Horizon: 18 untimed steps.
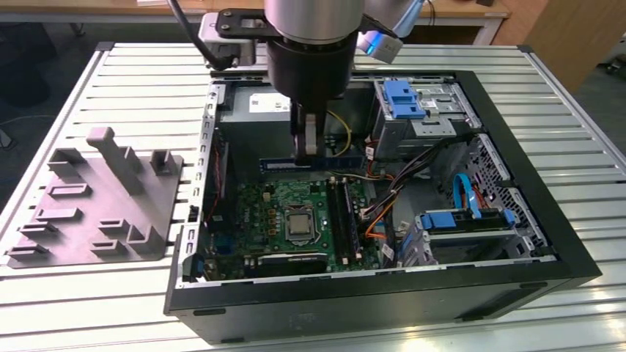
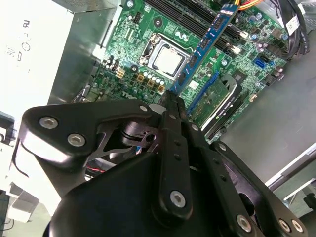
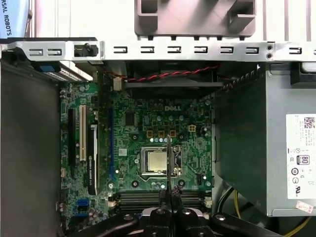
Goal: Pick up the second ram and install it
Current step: 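Pick up the second ram and move it above second insertion slot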
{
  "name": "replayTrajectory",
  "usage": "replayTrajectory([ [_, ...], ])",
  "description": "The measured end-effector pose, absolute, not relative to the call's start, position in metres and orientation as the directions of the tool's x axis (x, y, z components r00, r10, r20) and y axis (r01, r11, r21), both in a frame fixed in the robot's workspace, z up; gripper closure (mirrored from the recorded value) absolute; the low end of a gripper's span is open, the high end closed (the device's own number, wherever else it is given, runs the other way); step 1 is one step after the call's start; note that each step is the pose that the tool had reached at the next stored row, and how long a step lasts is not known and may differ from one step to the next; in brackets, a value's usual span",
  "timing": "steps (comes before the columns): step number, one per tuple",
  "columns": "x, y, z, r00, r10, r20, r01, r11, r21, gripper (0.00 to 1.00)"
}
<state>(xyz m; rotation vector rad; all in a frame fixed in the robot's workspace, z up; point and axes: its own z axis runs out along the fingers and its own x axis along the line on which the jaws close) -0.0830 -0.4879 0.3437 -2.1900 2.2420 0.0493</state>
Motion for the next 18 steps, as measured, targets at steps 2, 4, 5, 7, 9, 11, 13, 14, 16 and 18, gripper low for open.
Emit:
replayTrajectory([
  [2,-0.0829,-0.4879,0.3423,-0.024,-0.999,-0.027,-1.000,0.023,0.018,0.89],
  [4,-0.0827,-0.4879,0.3409,-0.024,-0.999,-0.027,-1.000,0.023,0.018,0.89],
  [5,-0.0827,-0.4880,0.3402,-0.024,-0.999,-0.027,-1.000,0.023,0.018,0.89],
  [7,-0.0826,-0.4880,0.3388,-0.024,-0.999,-0.027,-1.000,0.023,0.018,0.89],
  [9,-0.0825,-0.4881,0.3372,-0.024,-0.999,-0.027,-1.000,0.023,0.018,0.89],
  [11,-0.0825,-0.4882,0.3358,-0.024,-0.999,-0.027,-1.000,0.023,0.018,0.89],
  [13,-0.0825,-0.4882,0.3343,-0.024,-0.999,-0.027,-1.000,0.023,0.018,0.89],
  [14,-0.0824,-0.4883,0.3337,-0.024,-0.999,-0.027,-1.000,0.023,0.018,0.89],
  [16,-0.0824,-0.4883,0.3335,-0.024,-0.999,-0.027,-1.000,0.023,0.018,0.89],
  [18,-0.0824,-0.4883,0.3334,-0.024,-0.999,-0.027,-1.000,0.023,0.018,0.89],
])
